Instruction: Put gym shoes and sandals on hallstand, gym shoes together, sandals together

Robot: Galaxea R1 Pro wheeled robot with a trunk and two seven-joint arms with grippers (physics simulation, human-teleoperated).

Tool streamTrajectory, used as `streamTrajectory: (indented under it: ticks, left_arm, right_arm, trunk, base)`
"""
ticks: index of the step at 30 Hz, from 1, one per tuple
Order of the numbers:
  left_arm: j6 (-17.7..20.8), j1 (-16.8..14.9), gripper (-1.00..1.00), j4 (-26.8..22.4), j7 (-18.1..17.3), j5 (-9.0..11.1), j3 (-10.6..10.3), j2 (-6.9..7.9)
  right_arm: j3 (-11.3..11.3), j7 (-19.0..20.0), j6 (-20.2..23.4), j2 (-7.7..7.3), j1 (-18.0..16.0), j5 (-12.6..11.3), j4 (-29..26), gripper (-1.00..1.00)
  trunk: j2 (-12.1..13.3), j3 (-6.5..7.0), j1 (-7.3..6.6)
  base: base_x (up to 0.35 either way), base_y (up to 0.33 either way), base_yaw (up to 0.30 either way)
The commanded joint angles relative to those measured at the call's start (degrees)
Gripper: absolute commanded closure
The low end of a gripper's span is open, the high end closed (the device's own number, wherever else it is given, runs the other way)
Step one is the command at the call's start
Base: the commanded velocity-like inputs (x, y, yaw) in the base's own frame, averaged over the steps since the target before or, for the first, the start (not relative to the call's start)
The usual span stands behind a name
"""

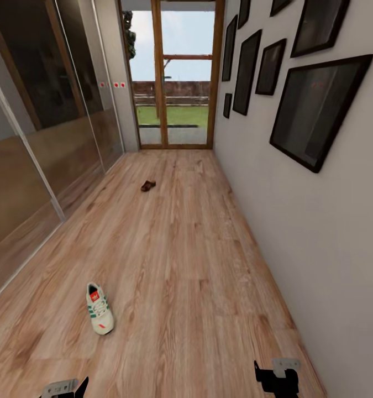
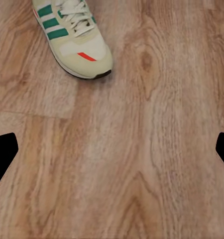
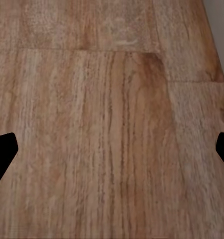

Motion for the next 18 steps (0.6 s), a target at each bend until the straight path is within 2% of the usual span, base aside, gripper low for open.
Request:
streamTrajectory:
  ticks: [1,18]
  left_arm:
    - [0.04,-0.04,-1.0,0.08,-0.57,0.6,0.1,0.01]
    - [0.04,-0.04,-1.0,0.04,-0.57,0.6,0.1,0.01]
  right_arm:
    - [0.5,-0.25,-0.15,-0.02,-0.03,-0.43,0.01,-1.0]
    - [0.5,-0.26,-0.17,-0.02,-0.03,-0.44,0.01,-1.0]
  trunk:
    - [-0.02,-0.05,0.02]
    - [-0.02,-0.05,0.02]
  base:
    - [0.337,0.0,0.0]
    - [0.337,0.0,0.0]
